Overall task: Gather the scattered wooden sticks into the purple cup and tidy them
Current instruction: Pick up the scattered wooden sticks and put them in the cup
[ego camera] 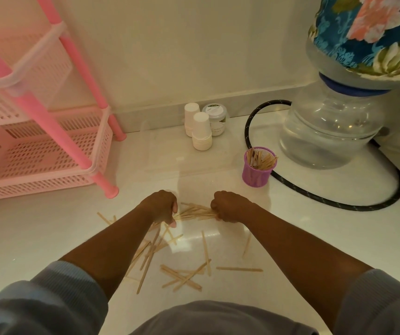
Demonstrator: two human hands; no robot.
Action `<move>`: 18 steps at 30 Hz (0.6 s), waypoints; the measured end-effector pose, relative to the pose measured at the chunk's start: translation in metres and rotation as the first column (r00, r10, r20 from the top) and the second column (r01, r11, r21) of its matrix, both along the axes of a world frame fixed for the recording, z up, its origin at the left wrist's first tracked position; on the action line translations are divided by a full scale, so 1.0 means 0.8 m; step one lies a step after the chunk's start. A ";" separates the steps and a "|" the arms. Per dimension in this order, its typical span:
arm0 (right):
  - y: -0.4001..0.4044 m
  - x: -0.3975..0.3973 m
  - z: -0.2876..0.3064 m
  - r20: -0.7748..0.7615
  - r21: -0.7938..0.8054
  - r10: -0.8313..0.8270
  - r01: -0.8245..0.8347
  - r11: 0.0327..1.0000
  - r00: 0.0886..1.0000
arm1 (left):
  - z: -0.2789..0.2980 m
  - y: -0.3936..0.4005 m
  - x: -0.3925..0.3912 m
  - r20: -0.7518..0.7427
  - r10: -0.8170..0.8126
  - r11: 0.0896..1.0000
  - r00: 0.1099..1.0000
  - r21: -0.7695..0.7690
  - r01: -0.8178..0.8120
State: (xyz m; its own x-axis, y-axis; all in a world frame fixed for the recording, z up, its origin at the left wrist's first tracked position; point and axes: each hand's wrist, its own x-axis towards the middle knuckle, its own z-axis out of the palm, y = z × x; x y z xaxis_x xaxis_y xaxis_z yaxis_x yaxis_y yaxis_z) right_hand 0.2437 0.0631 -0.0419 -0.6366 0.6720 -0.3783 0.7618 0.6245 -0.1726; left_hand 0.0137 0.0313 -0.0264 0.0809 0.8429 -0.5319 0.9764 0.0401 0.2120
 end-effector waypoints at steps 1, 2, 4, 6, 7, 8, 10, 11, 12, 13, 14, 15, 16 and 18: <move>-0.001 -0.002 0.001 0.006 -0.004 -0.009 0.009 1.000 1.000 | -0.001 0.000 0.001 0.007 0.007 1.000 1.000 0.007 -0.007; -0.002 -0.004 0.002 0.014 -0.004 -0.017 0.017 1.000 1.000 | -0.002 -0.001 0.000 0.013 0.011 1.000 1.000 0.013 -0.011; -0.004 -0.007 0.003 0.032 -0.007 -0.032 0.033 0.999 0.999 | -0.003 -0.002 -0.001 0.027 0.020 1.000 0.999 0.021 -0.021; -0.007 -0.010 0.007 0.056 -0.012 -0.045 0.046 0.999 0.997 | -0.005 -0.004 -0.003 0.047 0.019 0.999 0.999 0.026 -0.020; -0.008 -0.011 0.009 0.066 -0.011 -0.047 0.048 0.999 0.997 | -0.006 -0.005 -0.004 0.057 0.014 0.999 0.998 0.028 -0.016; -0.009 -0.012 0.010 0.071 -0.009 -0.047 0.048 0.999 0.996 | -0.006 -0.005 -0.005 0.062 0.006 0.999 0.998 0.033 -0.008; -0.011 -0.012 0.011 0.069 -0.009 -0.050 0.051 0.999 0.996 | -0.009 -0.006 -0.008 0.071 -0.002 0.999 0.997 0.041 -0.001; -0.012 -0.011 0.010 0.065 -0.008 -0.055 0.056 0.998 0.996 | -0.010 -0.007 -0.009 0.077 0.000 0.999 0.997 0.047 -0.004; -0.012 -0.010 0.009 0.062 -0.005 -0.064 0.064 0.998 0.996 | -0.010 -0.007 -0.010 0.088 0.005 0.998 0.996 0.056 -0.010; -0.012 -0.009 0.008 0.061 -0.003 -0.076 0.076 0.997 0.995 | -0.011 -0.007 -0.011 0.107 0.015 0.998 0.994 0.063 -0.022; -0.012 -0.008 0.008 0.058 -0.001 -0.090 0.090 0.996 0.994 | -0.012 -0.006 -0.012 0.135 0.032 0.996 0.990 0.074 -0.042; -0.012 -0.006 0.008 0.050 -0.001 -0.103 0.103 0.995 0.993 | -0.011 -0.006 -0.013 0.166 0.049 0.994 0.985 0.092 -0.064; -0.011 -0.004 0.008 0.038 -0.004 -0.118 0.119 0.993 0.992 | -0.009 -0.004 -0.012 0.188 0.061 0.990 0.980 0.116 -0.084; -0.008 -0.001 0.010 0.008 -0.029 -0.165 0.165 0.986 0.986 | -0.006 0.000 -0.010 0.203 0.067 0.983 0.977 0.154 -0.099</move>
State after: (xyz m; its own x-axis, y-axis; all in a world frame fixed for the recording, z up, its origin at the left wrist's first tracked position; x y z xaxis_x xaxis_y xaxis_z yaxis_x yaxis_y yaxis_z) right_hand 0.2431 0.0571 -0.0336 -0.5160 0.7561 -0.4026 0.8548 0.4851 -0.1844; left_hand 0.0055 0.0309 -0.0310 0.0963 0.9249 -0.3679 0.9097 0.0682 0.4097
